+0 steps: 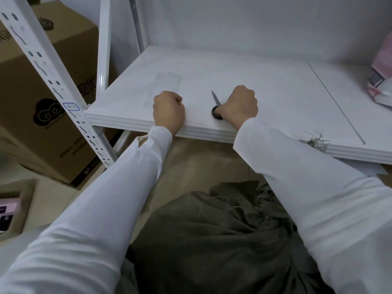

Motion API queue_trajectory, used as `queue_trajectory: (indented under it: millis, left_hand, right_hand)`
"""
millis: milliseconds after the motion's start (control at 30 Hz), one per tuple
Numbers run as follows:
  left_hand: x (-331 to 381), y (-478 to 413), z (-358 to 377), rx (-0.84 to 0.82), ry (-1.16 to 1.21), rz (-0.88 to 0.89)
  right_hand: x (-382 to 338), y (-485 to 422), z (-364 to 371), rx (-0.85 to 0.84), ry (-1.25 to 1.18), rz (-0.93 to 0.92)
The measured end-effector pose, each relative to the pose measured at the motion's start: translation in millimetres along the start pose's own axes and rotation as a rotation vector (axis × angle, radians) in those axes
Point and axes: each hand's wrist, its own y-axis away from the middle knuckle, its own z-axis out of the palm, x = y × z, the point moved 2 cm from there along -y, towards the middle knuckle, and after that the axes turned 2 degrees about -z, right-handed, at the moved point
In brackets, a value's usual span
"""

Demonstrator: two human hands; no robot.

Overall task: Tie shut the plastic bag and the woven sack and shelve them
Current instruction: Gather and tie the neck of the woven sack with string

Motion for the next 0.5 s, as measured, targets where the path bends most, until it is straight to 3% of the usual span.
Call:
queue_trajectory:
  millis: [300,500]
  left_hand:
    - [16,16,-3,0.002,0.228,-0.005]
    - [57,81,2,-0.164,0.260,0.137]
  right_hand:
    - [6,24,-16,0.006,-0.147,-0.107]
    - [43,68,-60,0.052,-0.148,-0.132]
